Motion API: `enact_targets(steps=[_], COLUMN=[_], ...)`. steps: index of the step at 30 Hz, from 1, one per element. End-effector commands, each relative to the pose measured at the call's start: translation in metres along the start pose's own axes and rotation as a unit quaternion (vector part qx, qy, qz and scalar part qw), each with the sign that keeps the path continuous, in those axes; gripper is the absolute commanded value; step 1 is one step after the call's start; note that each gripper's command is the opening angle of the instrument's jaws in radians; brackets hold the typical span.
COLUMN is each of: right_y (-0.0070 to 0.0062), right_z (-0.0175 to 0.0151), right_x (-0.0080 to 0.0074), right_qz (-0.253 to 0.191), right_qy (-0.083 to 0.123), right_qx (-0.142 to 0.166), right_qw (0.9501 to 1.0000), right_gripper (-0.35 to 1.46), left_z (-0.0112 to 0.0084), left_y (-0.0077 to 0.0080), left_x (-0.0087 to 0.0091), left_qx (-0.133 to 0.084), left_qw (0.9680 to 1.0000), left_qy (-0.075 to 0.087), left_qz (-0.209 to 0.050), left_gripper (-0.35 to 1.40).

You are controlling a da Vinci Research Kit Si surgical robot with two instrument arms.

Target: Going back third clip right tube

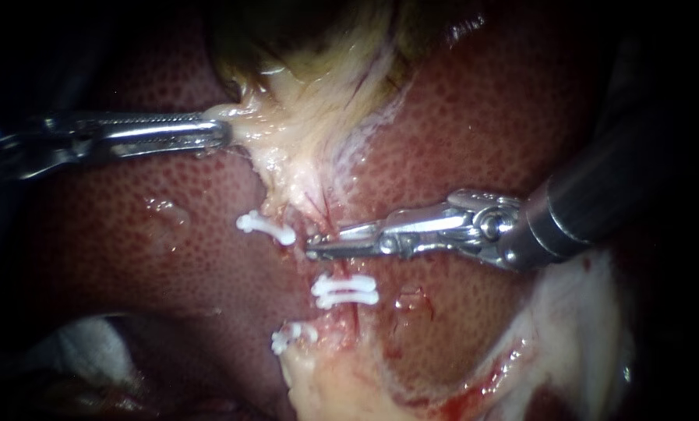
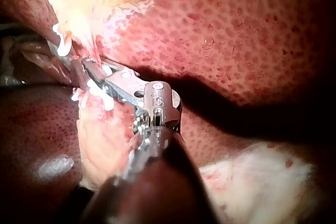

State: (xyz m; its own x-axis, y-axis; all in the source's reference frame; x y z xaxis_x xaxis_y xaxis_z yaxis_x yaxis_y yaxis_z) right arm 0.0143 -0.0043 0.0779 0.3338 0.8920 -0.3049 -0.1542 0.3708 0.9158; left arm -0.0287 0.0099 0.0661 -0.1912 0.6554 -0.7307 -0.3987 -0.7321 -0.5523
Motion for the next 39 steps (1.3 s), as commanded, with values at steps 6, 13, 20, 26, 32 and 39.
enact_targets(steps=[6, 13, 20, 26, 32, 39], right_y=[-0.0003, -0.0008, -0.0004, -0.0007, -0.0006, -0.0008], right_z=[0.0001, 0.0006, 0.0010, 0.0007, -0.0010, -0.0051], right_x=[-0.0001, -0.0004, -0.0001, -0.0004, -0.0008, -0.0014], right_qz=[0.000, -0.076, -0.108, -0.123, -0.161, -0.225], right_qy=[0.000, 0.002, 0.016, 0.015, 0.021, 0.014], right_qx=[0.001, -0.002, 0.004, 0.005, -0.009, -0.001], right_qw=[1.0000, 0.9971, 0.9941, 0.9923, 0.9867, 0.9744], right_gripper=[-0.35, 0.30, 0.43, 0.46, 0.49, 0.49], left_z=[0.0000, 0.0001, 0.0001, 0.0001, 0.0000, 0.0000], left_y=[0.0000, -0.0001, 0.0000, 0.0000, 0.0000, 0.0002], left_x=[0.0000, -0.0001, -0.0001, -0.0001, -0.0001, -0.0001], left_qx=[0.000, 0.000, 0.000, 0.001, 0.001, 0.001], left_qw=[1.0000, 1.0000, 1.0000, 1.0000, 1.0000, 1.0000], left_qy=[0.000, 0.000, 0.000, 0.000, 0.000, 0.000], left_qz=[0.000, 0.000, 0.000, 0.000, 0.000, 0.000], left_gripper=[-0.35, -0.35, -0.35, -0.35, -0.35, -0.35])
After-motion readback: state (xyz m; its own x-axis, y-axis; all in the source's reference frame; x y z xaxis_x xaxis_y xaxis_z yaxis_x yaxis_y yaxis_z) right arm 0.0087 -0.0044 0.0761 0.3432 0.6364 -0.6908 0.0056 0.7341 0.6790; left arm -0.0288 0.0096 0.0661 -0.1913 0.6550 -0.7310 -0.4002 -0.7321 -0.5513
